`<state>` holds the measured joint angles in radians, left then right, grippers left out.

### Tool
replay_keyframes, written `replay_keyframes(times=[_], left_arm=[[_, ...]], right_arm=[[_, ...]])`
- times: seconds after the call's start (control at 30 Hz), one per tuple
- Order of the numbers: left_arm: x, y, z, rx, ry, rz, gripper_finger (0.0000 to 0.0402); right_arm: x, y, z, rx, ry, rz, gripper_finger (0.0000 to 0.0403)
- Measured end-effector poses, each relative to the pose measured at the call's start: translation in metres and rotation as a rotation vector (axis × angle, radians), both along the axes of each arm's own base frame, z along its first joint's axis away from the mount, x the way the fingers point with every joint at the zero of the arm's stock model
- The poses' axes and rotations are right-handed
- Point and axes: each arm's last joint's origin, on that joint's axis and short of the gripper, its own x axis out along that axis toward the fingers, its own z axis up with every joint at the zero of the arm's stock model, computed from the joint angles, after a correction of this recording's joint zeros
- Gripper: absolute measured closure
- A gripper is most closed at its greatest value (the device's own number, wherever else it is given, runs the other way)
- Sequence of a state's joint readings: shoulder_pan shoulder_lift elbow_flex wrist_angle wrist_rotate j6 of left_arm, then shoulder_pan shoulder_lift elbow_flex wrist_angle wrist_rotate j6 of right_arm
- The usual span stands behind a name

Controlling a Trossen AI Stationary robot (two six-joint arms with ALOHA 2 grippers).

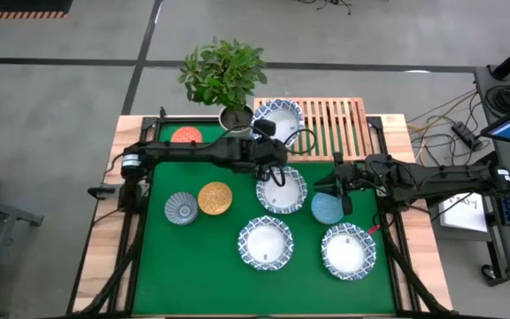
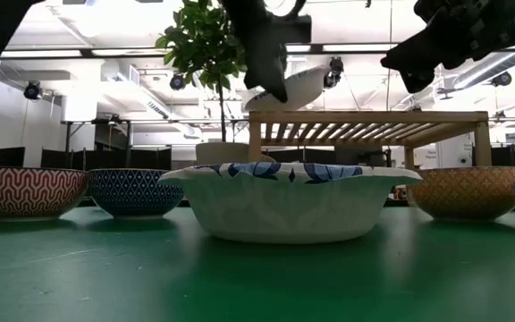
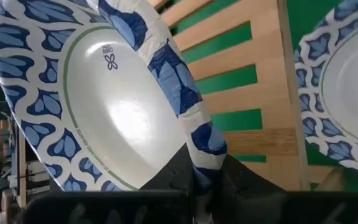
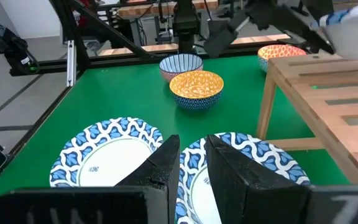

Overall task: Place and stack bowls onto a shelf
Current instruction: Put the bottom left white plate on the shelf

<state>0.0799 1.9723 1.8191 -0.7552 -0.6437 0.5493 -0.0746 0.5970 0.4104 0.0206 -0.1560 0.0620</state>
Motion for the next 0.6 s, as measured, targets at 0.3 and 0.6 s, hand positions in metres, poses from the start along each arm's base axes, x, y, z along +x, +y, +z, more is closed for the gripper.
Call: replay_keyframes(times=[0.3, 0.6], left_arm=[[0.006, 0.002, -0.006, 0.016, 0.002, -0.013, 0.0321], [0.000, 0.004, 0.007, 0.135, -0.016, 0.082, 0.0223]], right_arm=[[0.000, 0.000, 0.000, -0.002, -0.005, -0.001, 0.0335], [0.000, 0.000, 0.000, 0.016, -0.002, -0.009, 0.0335]])
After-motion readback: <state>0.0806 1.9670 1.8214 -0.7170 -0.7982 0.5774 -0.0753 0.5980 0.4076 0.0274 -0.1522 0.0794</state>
